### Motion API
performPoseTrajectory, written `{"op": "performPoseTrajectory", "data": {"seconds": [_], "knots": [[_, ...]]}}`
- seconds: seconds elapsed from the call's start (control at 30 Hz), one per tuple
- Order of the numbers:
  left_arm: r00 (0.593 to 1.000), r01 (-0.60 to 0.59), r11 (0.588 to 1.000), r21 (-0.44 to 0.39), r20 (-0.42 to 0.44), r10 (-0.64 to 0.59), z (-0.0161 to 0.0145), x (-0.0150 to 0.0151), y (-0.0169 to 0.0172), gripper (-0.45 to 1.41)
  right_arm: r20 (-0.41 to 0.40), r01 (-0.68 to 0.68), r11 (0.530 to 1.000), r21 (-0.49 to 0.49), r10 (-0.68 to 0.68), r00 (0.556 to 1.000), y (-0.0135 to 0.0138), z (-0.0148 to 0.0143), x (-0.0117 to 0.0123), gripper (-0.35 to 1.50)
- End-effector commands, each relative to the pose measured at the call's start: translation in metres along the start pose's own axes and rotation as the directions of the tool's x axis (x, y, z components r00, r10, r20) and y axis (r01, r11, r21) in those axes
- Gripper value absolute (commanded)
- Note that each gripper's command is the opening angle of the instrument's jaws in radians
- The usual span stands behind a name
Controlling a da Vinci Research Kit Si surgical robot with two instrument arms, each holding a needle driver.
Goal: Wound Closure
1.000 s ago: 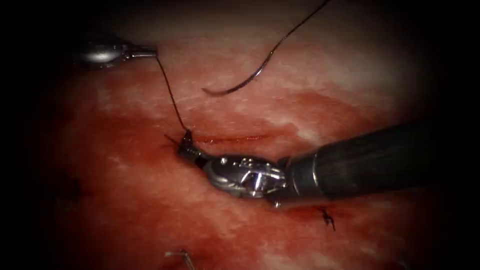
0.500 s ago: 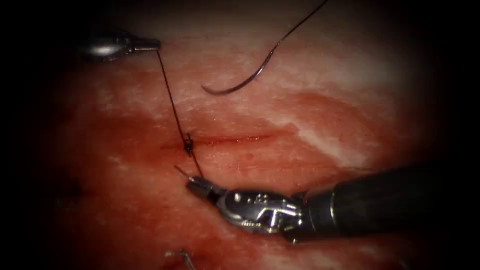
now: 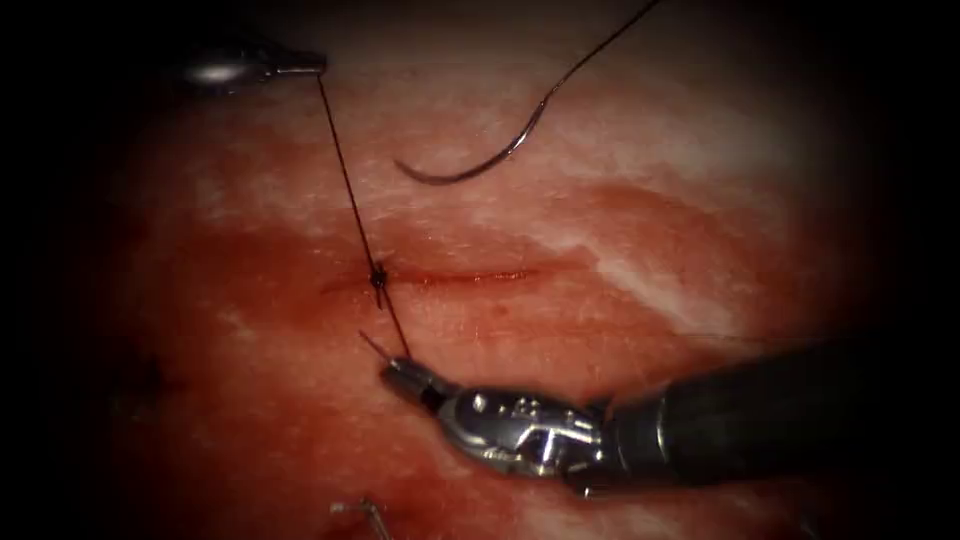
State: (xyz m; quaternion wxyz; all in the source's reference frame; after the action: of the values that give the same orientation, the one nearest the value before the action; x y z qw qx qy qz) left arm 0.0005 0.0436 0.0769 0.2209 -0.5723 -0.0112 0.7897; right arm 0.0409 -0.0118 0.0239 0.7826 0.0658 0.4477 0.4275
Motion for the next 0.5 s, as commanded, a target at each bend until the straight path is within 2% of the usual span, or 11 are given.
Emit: {"op": "performPoseTrajectory", "data": {"seconds": [0.03,0.07,0.2,0.5], "knots": [[1.0,-0.001,1.0,0.004,0.003,0.001,0.0007,-0.0007,0.0001,-0.45,0.01,0.004,1.0,0.007,-0.004,1.0,-0.0011,-0.0003,-0.0017,-0.35],[1.0,0.004,1.0,0.011,0.005,-0.004,0.0008,-0.0014,-0.0001,-0.45,0.019,0.013,1.0,0.011,-0.013,1.0,-0.0018,-0.0008,-0.0025,-0.35],[1.0,0.018,1.0,0.023,0.007,-0.018,0.0009,-0.003,-0.0005,-0.45,0.018,0.022,1.0,0.016,-0.022,1.0,-0.0027,-0.0019,-0.0035,-0.35],[1.0,0.02,0.999,0.047,0.022,-0.021,0.0006,-0.0038,-0.0022,-0.45,0.003,0.019,1.0,0.009,-0.019,1.0,-0.0032,-0.0016,-0.0034,-0.35]]}}
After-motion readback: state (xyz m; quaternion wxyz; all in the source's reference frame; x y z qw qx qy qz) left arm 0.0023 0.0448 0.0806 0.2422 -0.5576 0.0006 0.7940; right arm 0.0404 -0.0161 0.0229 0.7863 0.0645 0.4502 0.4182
